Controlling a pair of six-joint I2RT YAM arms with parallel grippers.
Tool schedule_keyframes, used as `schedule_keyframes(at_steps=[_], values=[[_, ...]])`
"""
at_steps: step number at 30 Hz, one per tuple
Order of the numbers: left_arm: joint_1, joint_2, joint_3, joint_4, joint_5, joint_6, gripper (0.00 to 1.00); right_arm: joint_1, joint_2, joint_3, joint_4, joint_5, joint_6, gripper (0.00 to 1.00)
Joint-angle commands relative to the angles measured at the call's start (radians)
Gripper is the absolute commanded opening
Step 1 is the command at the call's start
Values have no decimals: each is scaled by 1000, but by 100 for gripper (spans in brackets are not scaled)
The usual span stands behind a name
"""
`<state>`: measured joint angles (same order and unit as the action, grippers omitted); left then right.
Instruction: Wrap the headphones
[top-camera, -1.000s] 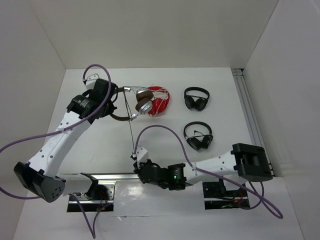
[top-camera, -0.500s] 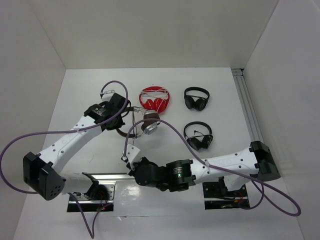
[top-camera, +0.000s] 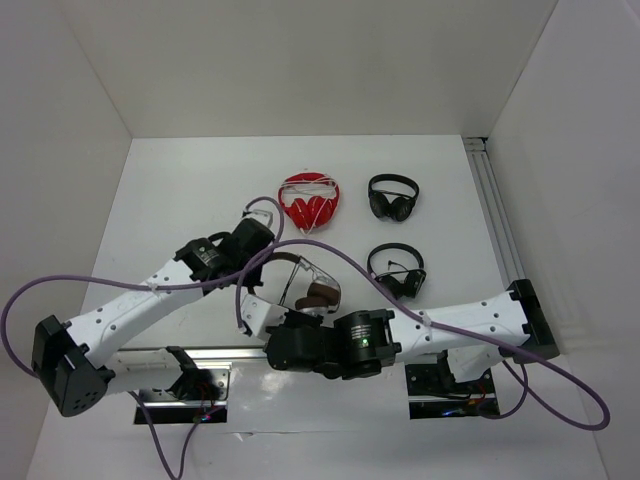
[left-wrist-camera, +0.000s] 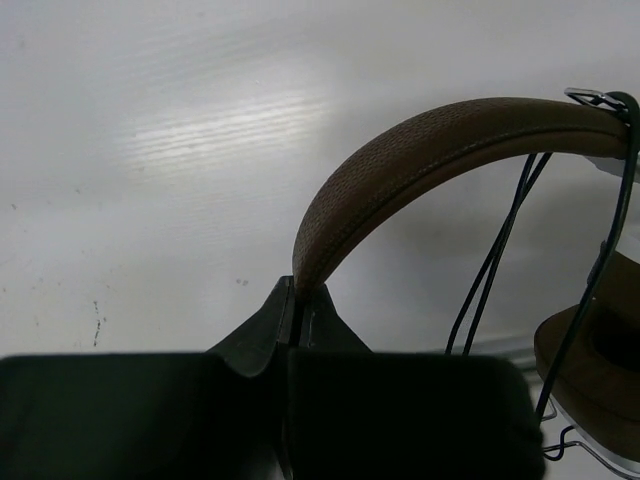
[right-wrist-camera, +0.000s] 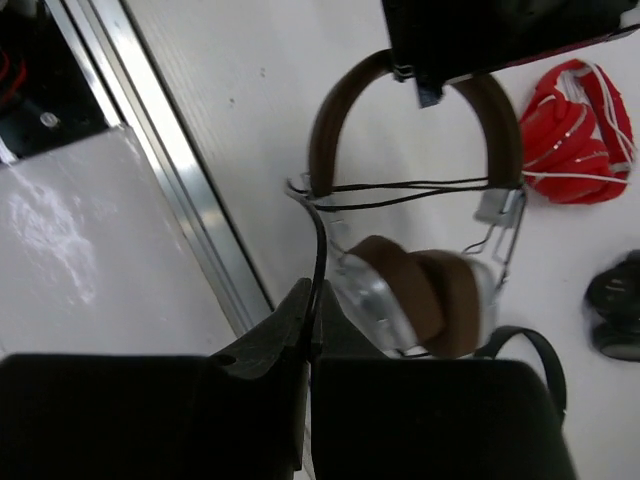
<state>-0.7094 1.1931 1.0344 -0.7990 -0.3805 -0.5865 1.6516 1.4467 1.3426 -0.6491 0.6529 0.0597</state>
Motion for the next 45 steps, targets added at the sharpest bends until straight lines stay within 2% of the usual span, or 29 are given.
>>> schedule_keyframes(at_steps=[1,7,10,14,19,23,31,33,39,45], values=[[-47,-67,-4,55,80,80,0,10,-5,59,-107,65,-38,0],[-110,-125,7,-40,59,152,0,10,24,70,-231,252,6,0],[-151,-125,27,-77,58,163,0,1,9,56,-215,310,-6,0],[-202,-138,27,-77,181,210,0,-39,-57,9,-109,333,-69,0],[-248,-118,27,-68,239,220,0,-122,-121,-49,-20,291,-127,0],[-248,-180,27,-58,304,252,0,-166,-157,-103,20,280,-136,0],[-248,-247,73,-83,456,306,0,-243,-216,-190,97,148,-178,0],[-248,-256,85,-92,456,306,0,-243,-226,-200,97,128,-178,0],[-248,-267,134,-137,339,295,0,-253,-235,-221,97,126,-167,0],[-248,-286,206,-178,217,263,0,-295,-276,-266,123,139,-156,5]])
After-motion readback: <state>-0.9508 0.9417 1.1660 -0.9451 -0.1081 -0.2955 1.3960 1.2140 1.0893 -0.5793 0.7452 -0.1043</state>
